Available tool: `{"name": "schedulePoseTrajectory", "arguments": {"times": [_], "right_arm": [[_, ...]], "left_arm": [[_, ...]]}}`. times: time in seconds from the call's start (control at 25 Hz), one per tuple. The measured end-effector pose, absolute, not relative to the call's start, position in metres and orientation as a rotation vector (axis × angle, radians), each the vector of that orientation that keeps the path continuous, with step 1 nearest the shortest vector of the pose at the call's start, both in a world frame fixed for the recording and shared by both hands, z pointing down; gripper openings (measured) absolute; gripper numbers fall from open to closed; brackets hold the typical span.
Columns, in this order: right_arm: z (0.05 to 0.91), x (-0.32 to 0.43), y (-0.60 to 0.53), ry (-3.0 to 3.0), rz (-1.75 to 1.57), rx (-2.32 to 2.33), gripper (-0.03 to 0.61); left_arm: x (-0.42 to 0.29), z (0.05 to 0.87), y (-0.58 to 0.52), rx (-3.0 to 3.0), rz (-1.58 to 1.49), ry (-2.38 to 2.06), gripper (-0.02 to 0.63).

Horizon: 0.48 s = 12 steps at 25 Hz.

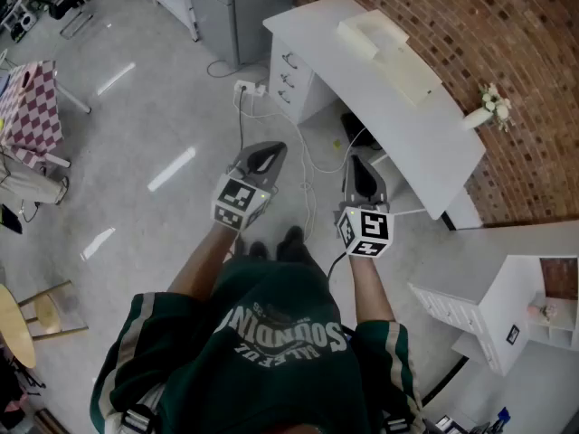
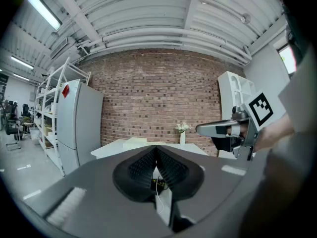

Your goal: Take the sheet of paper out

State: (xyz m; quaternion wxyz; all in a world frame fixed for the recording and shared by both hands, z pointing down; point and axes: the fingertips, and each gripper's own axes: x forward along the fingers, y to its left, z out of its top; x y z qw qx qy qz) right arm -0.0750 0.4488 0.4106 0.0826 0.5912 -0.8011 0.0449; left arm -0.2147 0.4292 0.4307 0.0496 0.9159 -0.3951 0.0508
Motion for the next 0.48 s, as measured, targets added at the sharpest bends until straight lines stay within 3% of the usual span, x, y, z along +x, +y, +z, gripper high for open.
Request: {"name": "schedulePoseTrajectory", "arguments": {"times": [0.48], "right_arm": [[0.419, -0.076, 0.461, -2.410, 0.159, 1.755, 0.000]], "left_arm": [[-0.219, 0.443, 0.438, 2.779, 0.192, -1.194, 0.011]]}}
